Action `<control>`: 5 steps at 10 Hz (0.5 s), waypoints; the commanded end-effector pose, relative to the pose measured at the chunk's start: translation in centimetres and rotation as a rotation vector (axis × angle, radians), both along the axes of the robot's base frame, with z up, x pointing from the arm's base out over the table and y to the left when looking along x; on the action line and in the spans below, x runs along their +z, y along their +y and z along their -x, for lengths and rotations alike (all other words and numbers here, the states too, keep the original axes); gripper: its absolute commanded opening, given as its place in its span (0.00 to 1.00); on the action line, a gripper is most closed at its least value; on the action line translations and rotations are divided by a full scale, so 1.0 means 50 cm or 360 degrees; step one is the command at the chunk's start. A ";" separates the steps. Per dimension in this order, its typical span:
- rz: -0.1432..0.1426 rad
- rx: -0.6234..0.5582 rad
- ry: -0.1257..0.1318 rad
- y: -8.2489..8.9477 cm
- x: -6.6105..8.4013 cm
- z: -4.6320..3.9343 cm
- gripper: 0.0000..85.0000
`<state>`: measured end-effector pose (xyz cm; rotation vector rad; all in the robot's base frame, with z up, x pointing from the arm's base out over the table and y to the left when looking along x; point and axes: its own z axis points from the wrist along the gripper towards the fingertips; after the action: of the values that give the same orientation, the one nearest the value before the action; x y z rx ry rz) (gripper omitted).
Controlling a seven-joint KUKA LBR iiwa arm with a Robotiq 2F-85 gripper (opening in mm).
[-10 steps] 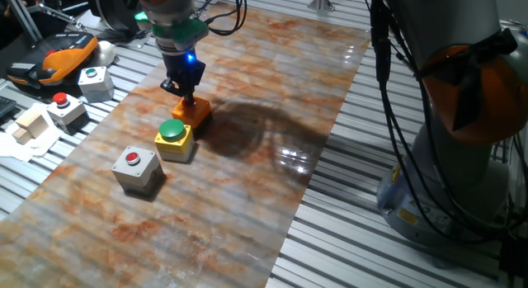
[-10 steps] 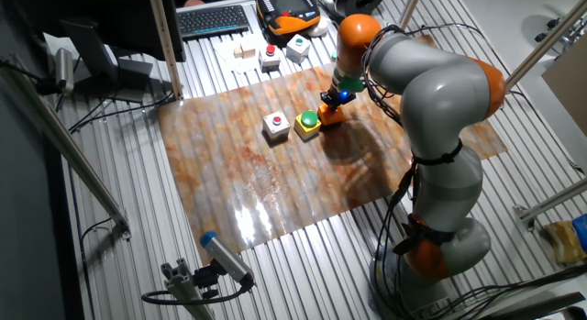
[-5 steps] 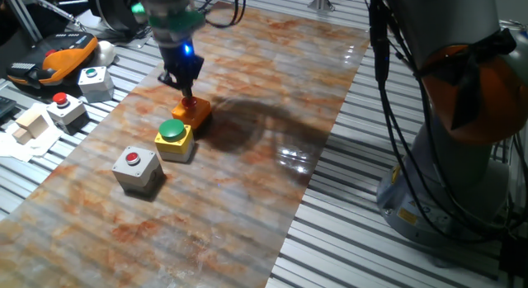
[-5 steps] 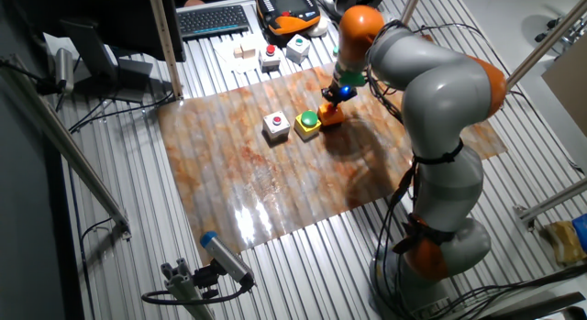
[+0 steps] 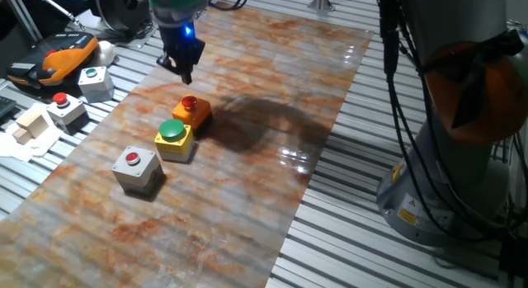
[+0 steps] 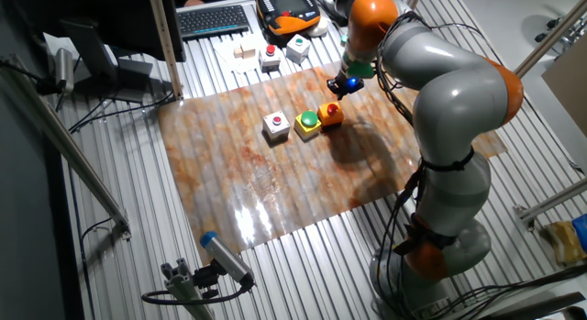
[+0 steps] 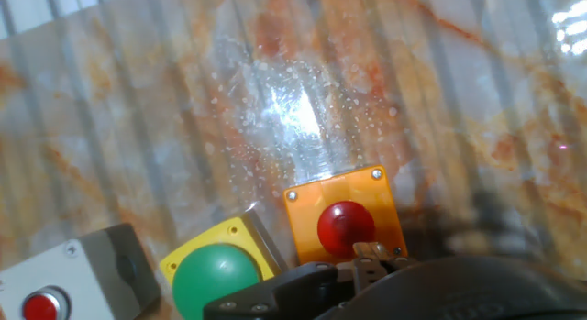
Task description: Press three buttons from left to right in sequence
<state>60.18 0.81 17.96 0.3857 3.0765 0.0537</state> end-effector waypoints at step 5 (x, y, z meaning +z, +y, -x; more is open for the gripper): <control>0.0003 0.0013 0.0003 0.000 0.000 0.000 0.00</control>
<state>60.16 0.82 17.96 0.3737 3.0796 0.0509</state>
